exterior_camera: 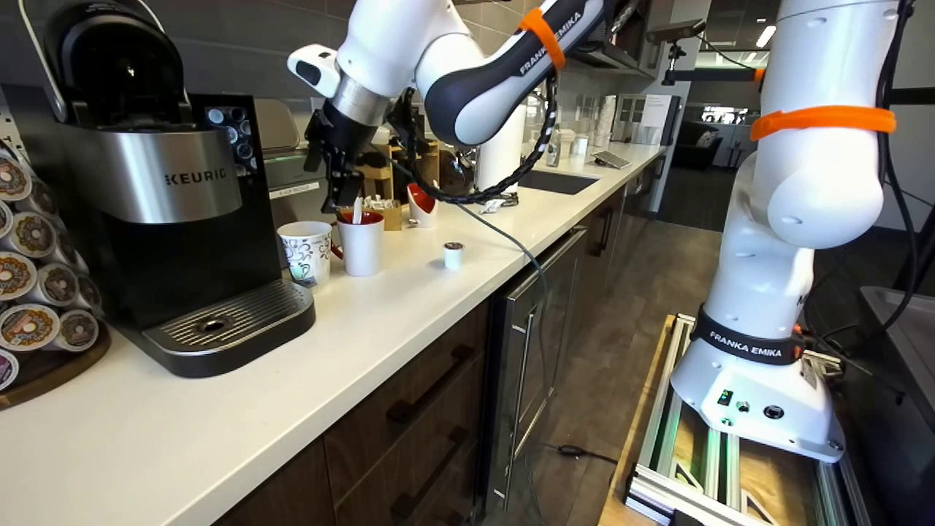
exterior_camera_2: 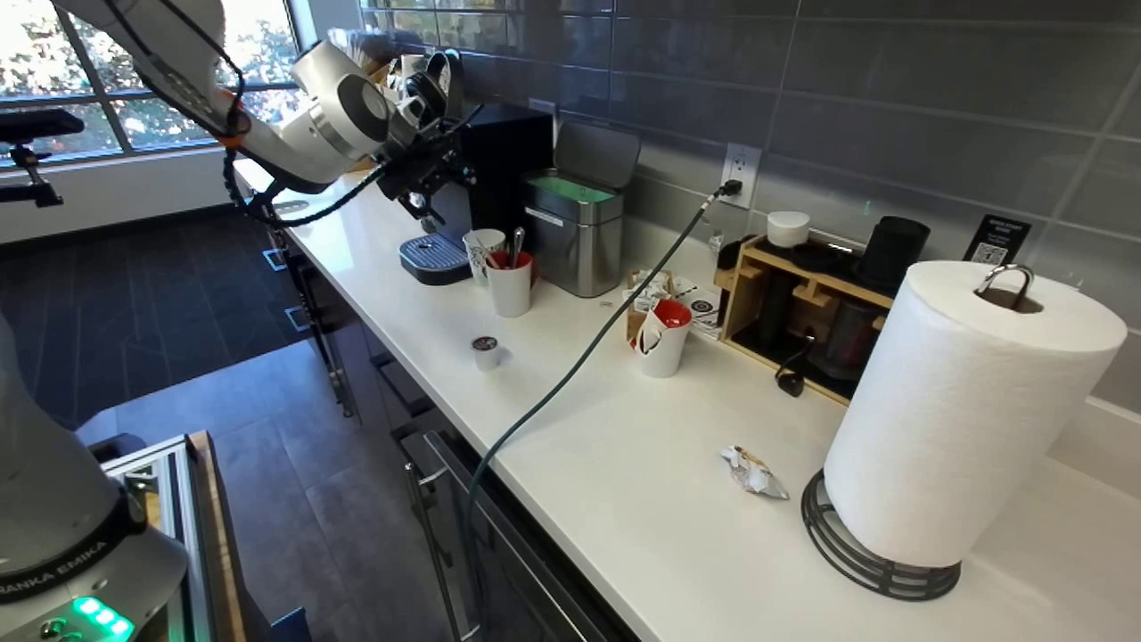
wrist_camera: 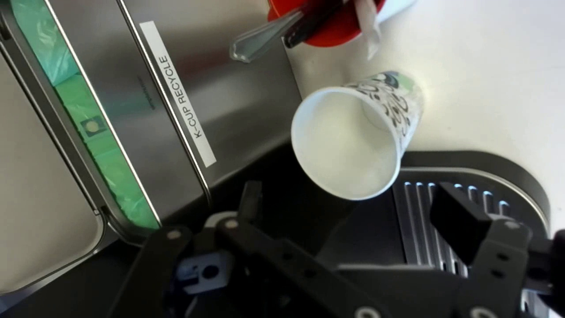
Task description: Move the left cup to the right
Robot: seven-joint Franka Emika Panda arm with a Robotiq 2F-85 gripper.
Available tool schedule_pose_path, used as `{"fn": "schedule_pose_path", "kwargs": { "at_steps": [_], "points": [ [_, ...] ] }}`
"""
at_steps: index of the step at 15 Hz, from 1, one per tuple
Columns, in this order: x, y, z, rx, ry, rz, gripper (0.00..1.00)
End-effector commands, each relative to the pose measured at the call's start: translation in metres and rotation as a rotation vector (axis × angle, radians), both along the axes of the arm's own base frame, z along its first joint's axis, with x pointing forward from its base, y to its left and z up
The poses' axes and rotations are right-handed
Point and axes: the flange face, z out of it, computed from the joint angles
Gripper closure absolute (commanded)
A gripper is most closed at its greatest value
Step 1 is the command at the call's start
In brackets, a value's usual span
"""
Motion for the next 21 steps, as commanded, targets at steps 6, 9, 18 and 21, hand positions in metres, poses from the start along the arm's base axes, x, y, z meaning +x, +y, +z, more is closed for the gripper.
{"fn": "schedule_pose_path", "kwargs": {
  "at_steps": [6,9,18,21],
  "points": [
    [0.008,-0.011,-0.050,-0.032,0.042,0.008,0.06],
    [0.005,-0.014,-0.059,-0.016,0.076,0.001,0.33],
    [-0.008,-0.006,-0.053,0.032,0.105,0.043,0.99],
    [-0.012,-0.001,-0.055,0.044,0.119,0.060,1.00]
  ]
}}
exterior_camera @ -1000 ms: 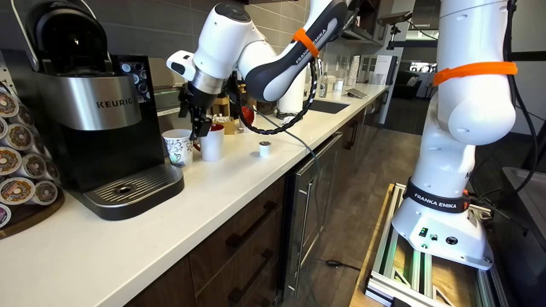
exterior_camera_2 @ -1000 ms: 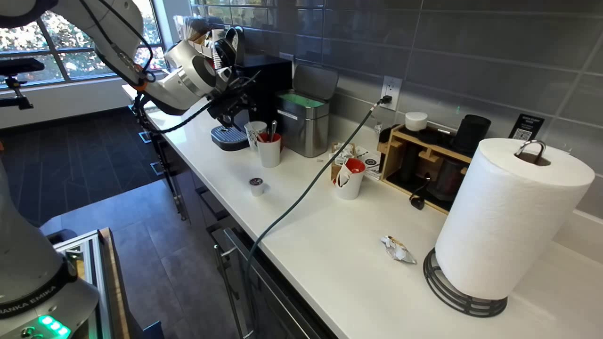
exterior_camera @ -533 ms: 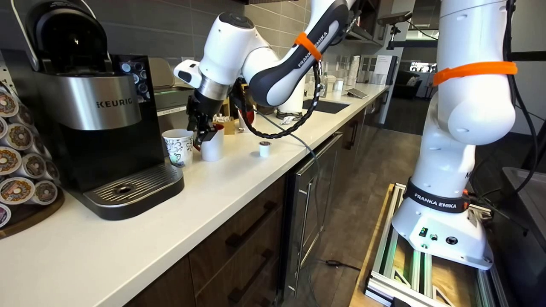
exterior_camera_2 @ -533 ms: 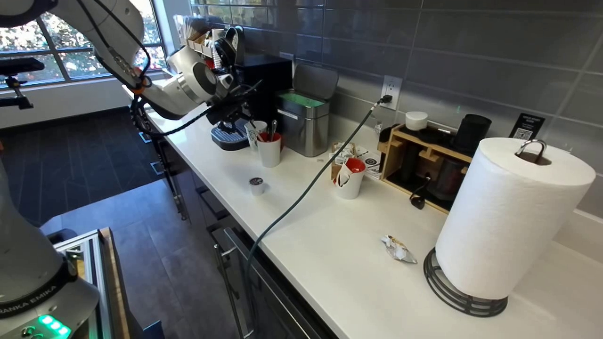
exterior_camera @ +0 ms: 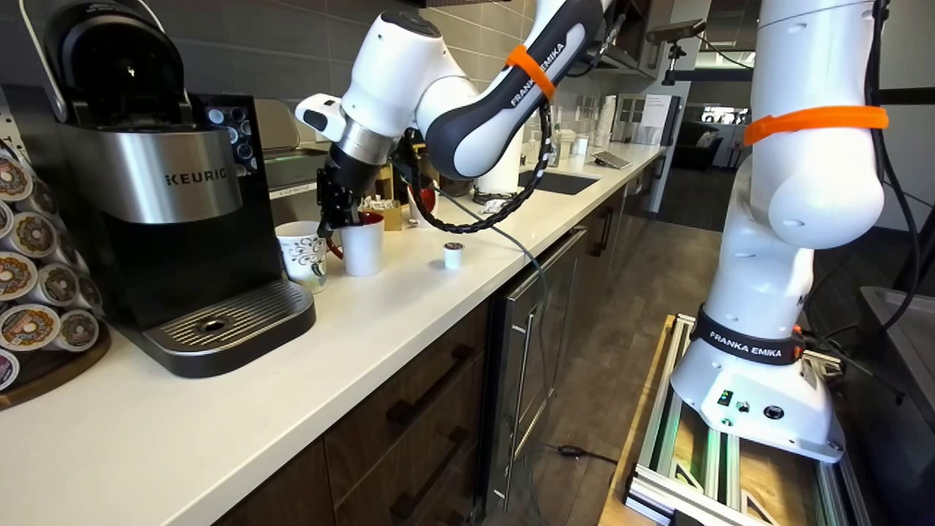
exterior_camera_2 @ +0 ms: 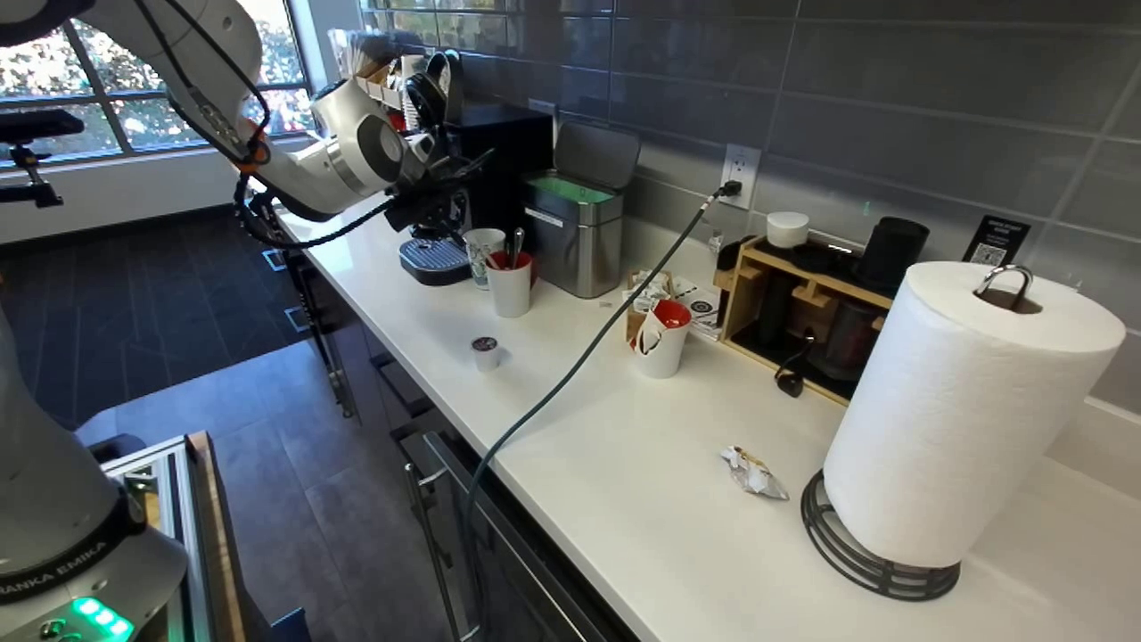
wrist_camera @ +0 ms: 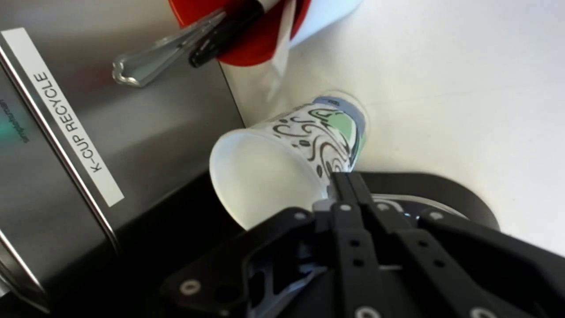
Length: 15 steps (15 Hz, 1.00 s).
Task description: Move the left cup to the right
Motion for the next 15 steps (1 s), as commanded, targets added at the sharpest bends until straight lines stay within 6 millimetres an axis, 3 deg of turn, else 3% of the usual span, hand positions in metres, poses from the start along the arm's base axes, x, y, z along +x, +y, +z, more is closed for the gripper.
{"fn": "schedule_pose_path", "kwargs": {
  "at_steps": [1,6,7,8,12,15],
  "points": [
    [-0.013,0.004,-0.005,0.012,0.027,0.025,1.00],
    [-0.019,0.006,-0.001,0.014,0.031,0.032,1.00],
    [-0.023,0.007,0.003,0.015,0.029,0.037,0.74],
    [-0.029,0.008,0.006,0.016,0.028,0.043,0.73],
    [-0.059,0.011,0.013,-0.008,0.045,0.084,0.44],
    [-0.063,0.019,0.020,0.021,0.006,0.114,0.22]
  ]
}}
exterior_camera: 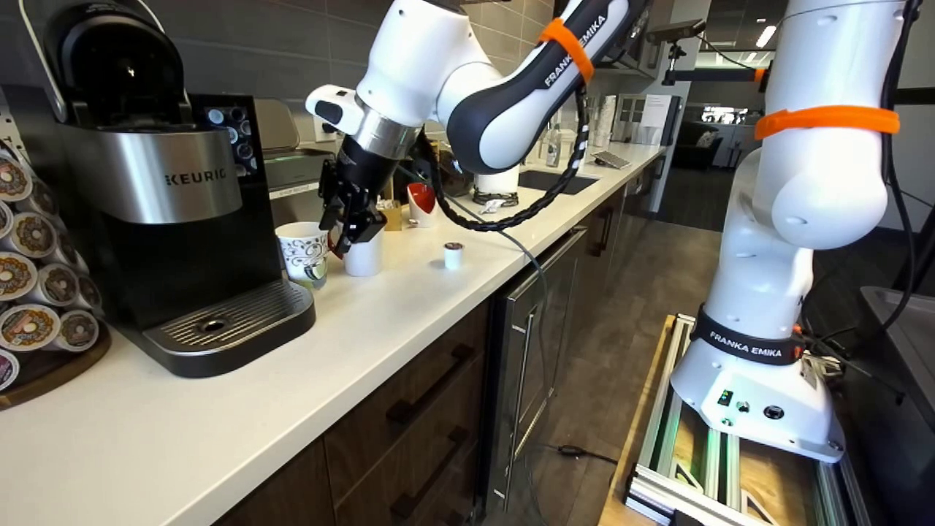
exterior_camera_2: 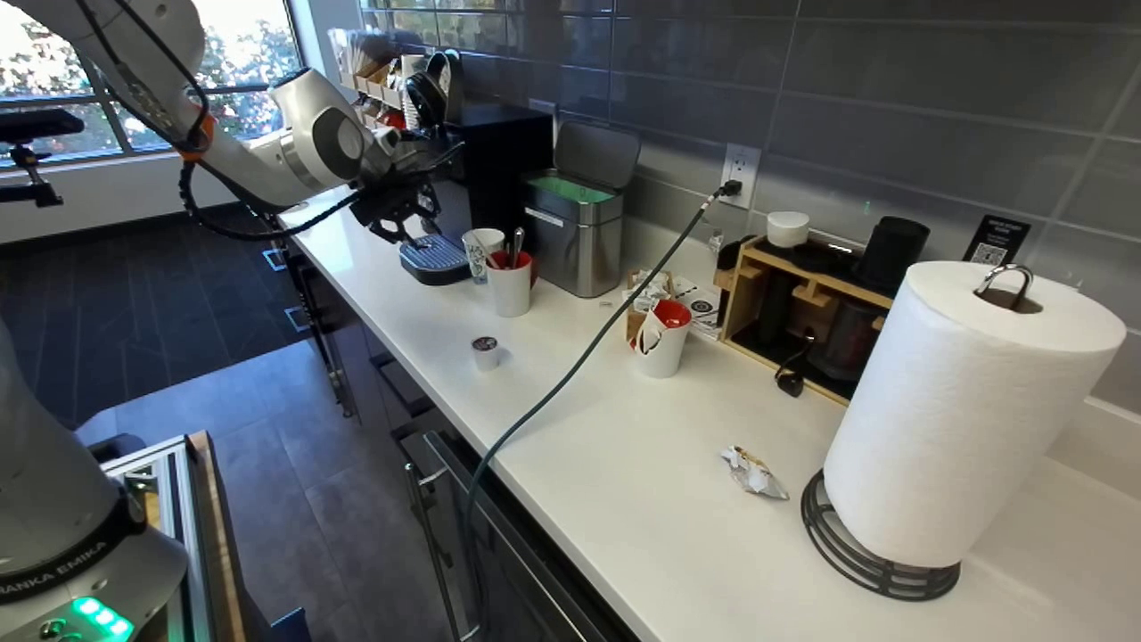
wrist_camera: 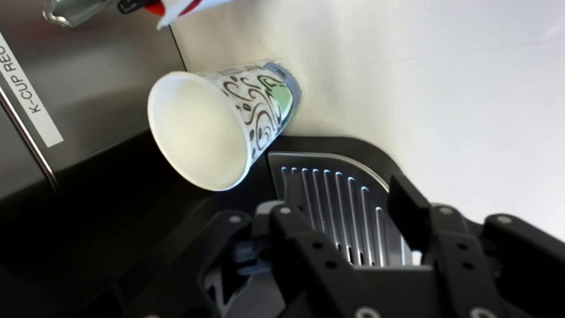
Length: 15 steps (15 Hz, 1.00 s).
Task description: Move the left cup to the right
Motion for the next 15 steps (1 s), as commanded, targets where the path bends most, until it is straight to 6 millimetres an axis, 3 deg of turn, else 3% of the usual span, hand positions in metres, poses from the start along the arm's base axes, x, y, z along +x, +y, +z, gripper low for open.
{"fn": "schedule_pose_path", "kwargs": {
  "at_steps": [1,3,7,11,13,15],
  "points": [
    [-0.011,0.004,0.008,0.029,-0.037,0.033,0.13],
    [-0.002,0.012,0.012,0.040,-0.060,0.040,0.01],
    [0.024,0.017,0.014,0.000,-0.089,0.012,0.00],
    [0.054,0.019,0.001,-0.045,-0.102,-0.041,0.00],
    [0.066,0.019,-0.011,-0.068,-0.090,-0.070,0.02],
    [0.073,0.018,-0.026,-0.089,-0.069,-0.091,0.20]
  ]
}}
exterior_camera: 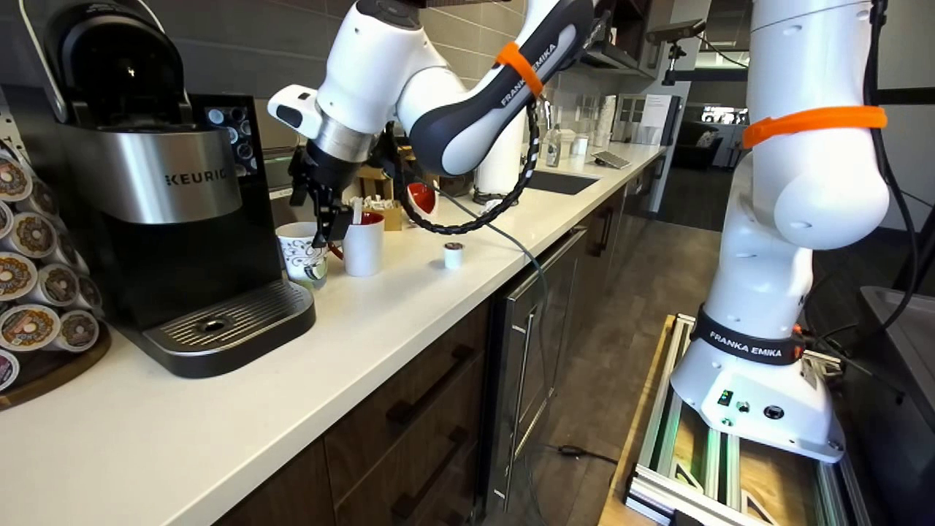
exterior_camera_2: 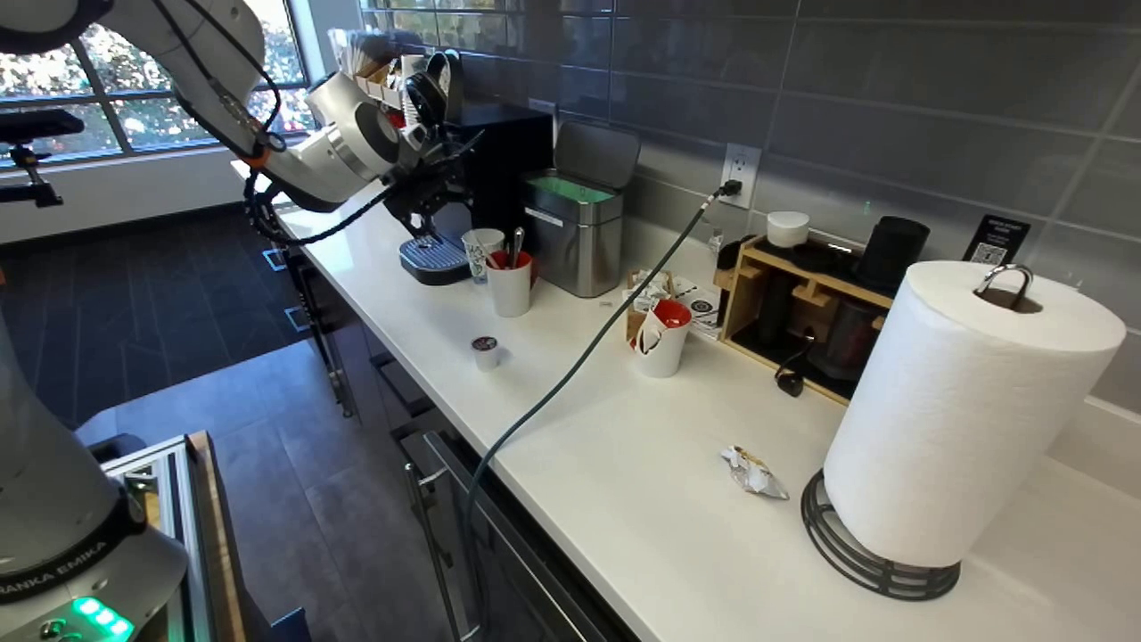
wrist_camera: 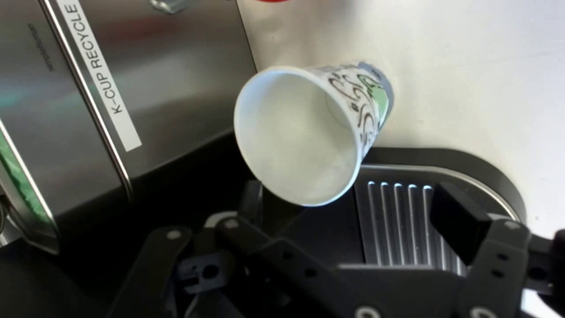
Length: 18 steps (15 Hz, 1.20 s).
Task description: Move the left cup to the right
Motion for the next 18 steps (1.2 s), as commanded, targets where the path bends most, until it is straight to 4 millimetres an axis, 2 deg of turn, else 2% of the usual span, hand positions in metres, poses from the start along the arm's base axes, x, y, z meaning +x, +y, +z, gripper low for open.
{"fn": "schedule_pose_path", "kwargs": {
  "at_steps": [1,4,6,10,14,18],
  "points": [
    [0.015,0.006,-0.029,-0.041,0.031,-0.043,0.28],
    [0.020,0.006,-0.043,-0.044,0.055,-0.056,0.52],
    [0.021,0.008,-0.040,-0.027,0.056,-0.056,0.67],
    [0.020,0.009,-0.021,-0.004,0.026,-0.053,0.98],
    [0.017,0.001,-0.007,-0.001,0.009,-0.064,1.00],
    [0.005,-0.014,0.025,0.053,0.058,-0.128,0.99]
  ]
}}
